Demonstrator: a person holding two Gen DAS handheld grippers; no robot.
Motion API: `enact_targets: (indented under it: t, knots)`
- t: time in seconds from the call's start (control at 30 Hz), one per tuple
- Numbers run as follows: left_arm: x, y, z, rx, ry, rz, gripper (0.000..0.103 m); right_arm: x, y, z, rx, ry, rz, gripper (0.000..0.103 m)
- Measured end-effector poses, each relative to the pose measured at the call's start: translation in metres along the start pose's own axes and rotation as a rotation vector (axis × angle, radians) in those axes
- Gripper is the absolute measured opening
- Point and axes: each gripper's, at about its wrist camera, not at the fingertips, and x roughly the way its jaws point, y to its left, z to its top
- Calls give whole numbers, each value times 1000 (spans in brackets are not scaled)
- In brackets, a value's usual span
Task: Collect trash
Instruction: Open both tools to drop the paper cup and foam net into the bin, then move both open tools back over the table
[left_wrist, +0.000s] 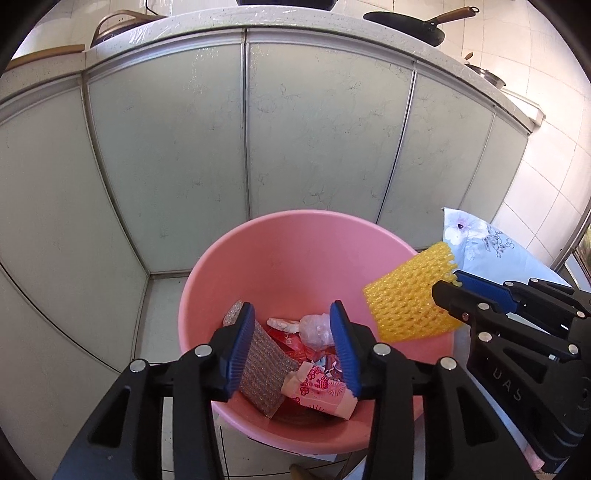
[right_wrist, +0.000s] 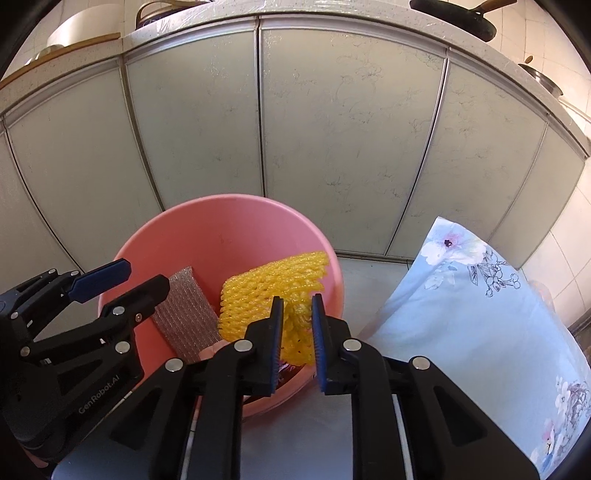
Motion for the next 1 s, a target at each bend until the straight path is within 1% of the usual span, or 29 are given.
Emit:
enact_targets:
  t: [0.03,0.2,0.37,0.47,0.5,0.77,0.83,0.87,0.9,1.0]
  knots:
    - [-2,-1,1,2,-5,1,43,-2,0,1,1,-3,0,17]
    - [-11,-2,4,9,-17,-6,45,-8,-2,4,4,-23,24,32]
    - [-19,-2,7,8,-29,-1,46,-14,2,7,-22,-44,31,33]
    - [-24,0,9,1,-34,1,53,-18,2,8,-22,-53,35,33]
    - [-24,-2,9,0,-36,0,54,-20,1,8,-19,-56,35,33]
    - [-46,-7,11,8,-70,-7,54,-45,-4,1,6,-91,31,33]
    - [-51,-9,10,9,-78,-10,54,-51,-6,-2,14,-100,31,39]
    - [-54,-11,10,10,-84,-10,54,-55,-7,-3,18,-109,30,45]
    - [-58,-13,10,13,-89,-13,54,-58,-7,-5,21,-115,28,47]
    - [-66,-17,9,19,-98,-18,54,-67,-8,-9,25,-130,26,48]
